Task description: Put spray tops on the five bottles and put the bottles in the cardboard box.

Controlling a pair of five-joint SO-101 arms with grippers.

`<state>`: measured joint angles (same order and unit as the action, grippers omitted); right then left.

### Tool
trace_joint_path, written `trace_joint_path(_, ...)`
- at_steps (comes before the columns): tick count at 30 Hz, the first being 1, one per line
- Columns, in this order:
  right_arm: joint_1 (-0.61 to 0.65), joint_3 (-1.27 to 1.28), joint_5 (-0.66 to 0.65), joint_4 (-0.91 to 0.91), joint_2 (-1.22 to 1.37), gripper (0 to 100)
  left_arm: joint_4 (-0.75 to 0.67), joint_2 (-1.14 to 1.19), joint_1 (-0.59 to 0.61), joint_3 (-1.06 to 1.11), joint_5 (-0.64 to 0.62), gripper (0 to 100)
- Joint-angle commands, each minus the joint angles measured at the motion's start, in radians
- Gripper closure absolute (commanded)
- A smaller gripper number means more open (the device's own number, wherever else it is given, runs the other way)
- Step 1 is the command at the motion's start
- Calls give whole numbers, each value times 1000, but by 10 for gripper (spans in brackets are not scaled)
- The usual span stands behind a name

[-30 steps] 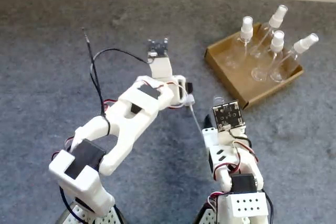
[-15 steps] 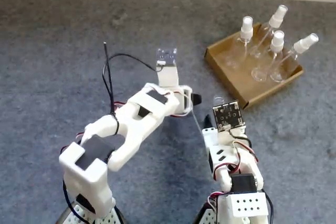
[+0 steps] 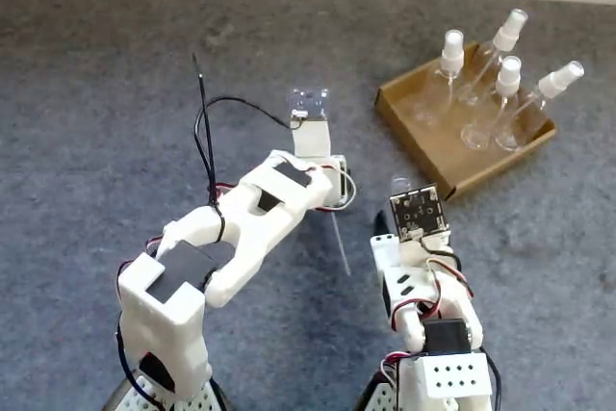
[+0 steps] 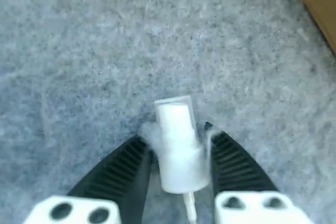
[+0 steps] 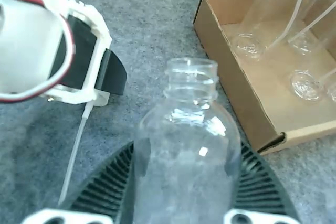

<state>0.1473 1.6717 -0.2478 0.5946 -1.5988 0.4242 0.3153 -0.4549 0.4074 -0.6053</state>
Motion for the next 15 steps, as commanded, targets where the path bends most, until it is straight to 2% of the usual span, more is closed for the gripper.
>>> trace_joint_path(1,-8,120,0,-33,-15,827,2,-10,5,-41,-5,967)
trace_joint_path(8,-7,124,0,-33,-15,827,2,-59,85,-41,-5,965)
trace_joint_path(11,-4,124,0,-35,-15,827,12,-154,120,-30,-5,965)
trace_joint_path(15,65,125,0,-35,-15,826,55,-331,128,51,-5,965)
